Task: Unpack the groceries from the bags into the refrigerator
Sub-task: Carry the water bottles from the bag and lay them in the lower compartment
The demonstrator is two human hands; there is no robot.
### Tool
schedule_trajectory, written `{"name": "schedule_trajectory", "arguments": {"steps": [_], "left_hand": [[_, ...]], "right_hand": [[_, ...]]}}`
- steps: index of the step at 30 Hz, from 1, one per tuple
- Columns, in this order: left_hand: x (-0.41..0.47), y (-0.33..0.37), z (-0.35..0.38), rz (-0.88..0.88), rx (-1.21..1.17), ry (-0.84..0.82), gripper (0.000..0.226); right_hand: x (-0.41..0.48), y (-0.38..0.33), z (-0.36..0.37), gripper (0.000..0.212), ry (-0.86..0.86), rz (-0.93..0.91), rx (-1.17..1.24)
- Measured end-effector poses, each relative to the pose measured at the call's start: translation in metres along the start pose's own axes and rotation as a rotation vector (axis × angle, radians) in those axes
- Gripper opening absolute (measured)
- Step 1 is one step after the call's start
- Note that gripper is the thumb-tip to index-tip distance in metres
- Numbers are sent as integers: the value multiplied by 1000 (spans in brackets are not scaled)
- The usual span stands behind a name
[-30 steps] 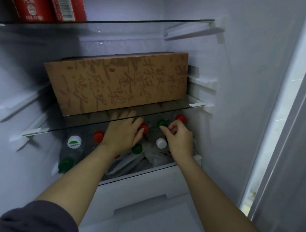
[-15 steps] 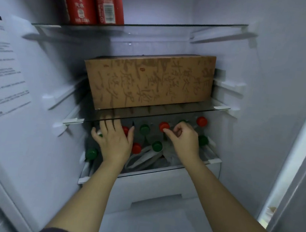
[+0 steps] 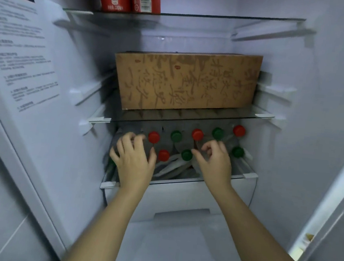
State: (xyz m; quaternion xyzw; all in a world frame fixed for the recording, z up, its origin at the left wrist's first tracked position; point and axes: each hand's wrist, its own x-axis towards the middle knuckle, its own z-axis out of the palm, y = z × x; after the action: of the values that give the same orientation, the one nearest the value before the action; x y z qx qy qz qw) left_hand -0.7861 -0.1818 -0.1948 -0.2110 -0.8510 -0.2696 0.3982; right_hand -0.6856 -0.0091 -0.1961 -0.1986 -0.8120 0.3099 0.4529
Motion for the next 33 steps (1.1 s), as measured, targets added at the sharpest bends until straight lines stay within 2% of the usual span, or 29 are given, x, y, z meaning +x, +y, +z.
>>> {"name": "schedule_trajectory", "arguments": {"steps": [2,5,7,9,16,19,23,28,31,33], "left_hand": [[-8,-4,-8,-95,20,-30,29],[-13,-15,-12,-192,44,-174,29],[-13,-23,-12,-210,43,-263,34],[-10,-28,-11,-197,36,-283,35],[-2,-31,-8,-205,-42,-235,32],[-2,-31,-7,-208,-55,-237,32],[-4,-28,-14,-217,-30,-267,34],[-15,-1,-21,-66,-141,-247,28],[-18,28,-14,69,-204,-335,20],[-15,42,-6,105,-207,-401,17]], "right_hand": [[-11,-2,3,28,-93,-16,-39],[-19,-7,14,27,-198,-49,-102],[-17,-12,22,29,-236,-47,-103],[-13,-16,29,32,-261,-24,-95],[-9,-22,47,56,-141,-14,-164],[-4,-25,48,50,-108,-7,-193],[-4,-25,39,40,-154,-1,-159],[-13,-9,10,28,-80,31,-124],[-11,10,-9,18,-42,84,-206],[-6,19,-15,19,-73,113,-223]]}}
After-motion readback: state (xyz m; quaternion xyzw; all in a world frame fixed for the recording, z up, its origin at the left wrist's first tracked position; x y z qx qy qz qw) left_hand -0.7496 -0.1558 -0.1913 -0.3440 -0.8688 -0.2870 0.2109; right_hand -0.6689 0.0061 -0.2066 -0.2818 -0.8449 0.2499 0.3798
